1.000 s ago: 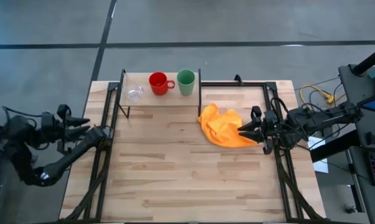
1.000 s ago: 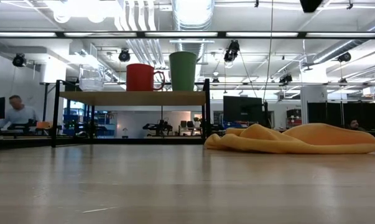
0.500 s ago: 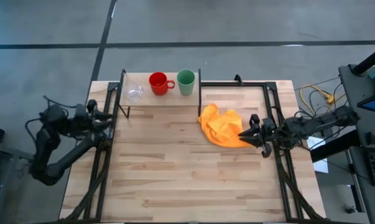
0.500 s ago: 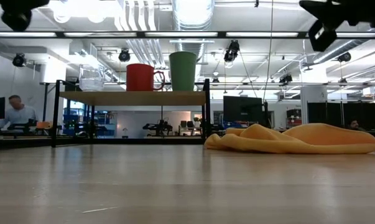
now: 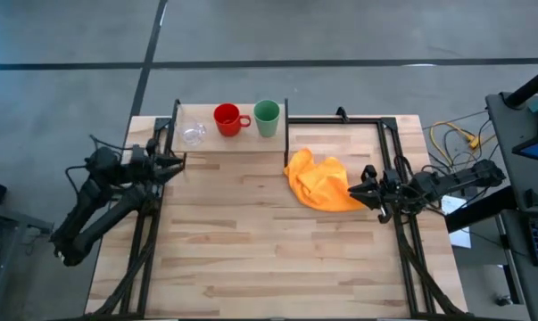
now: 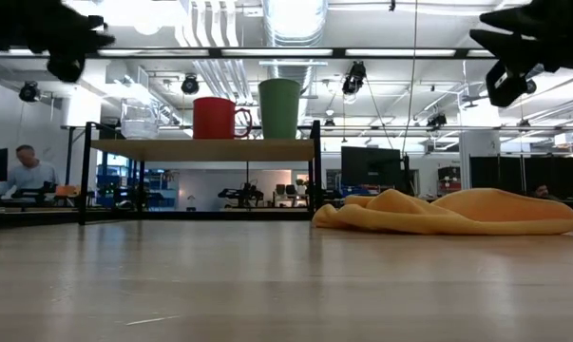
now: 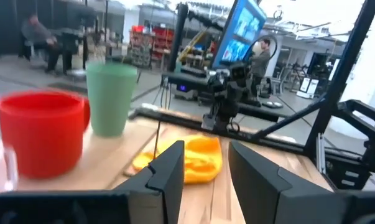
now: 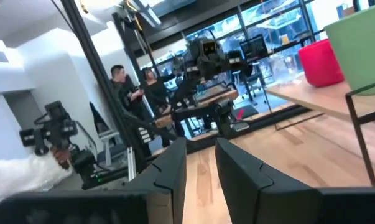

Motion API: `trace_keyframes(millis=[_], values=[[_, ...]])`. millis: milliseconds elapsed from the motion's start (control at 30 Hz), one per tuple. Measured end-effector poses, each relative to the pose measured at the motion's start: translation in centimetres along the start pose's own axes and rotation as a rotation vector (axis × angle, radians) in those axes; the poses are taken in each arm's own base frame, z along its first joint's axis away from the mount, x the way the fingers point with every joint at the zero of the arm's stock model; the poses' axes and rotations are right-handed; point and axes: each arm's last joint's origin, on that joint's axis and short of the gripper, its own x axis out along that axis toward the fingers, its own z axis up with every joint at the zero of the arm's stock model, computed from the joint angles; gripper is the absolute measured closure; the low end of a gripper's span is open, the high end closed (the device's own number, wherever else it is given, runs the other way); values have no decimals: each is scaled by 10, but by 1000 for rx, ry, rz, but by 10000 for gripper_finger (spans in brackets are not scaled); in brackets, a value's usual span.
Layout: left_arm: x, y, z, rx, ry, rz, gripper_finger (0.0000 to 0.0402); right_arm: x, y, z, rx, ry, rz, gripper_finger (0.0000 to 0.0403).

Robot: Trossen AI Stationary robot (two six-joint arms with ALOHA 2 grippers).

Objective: Stack small to large cups/mugs on shelf
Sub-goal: Return to Home Position

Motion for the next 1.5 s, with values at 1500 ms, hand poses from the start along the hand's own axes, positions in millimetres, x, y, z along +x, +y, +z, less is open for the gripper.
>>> trace_keyframes(millis=[1500], values=[[38,45,-86,-152,-68,73,290,-12,-18,-19,-66,39,-291,321]])
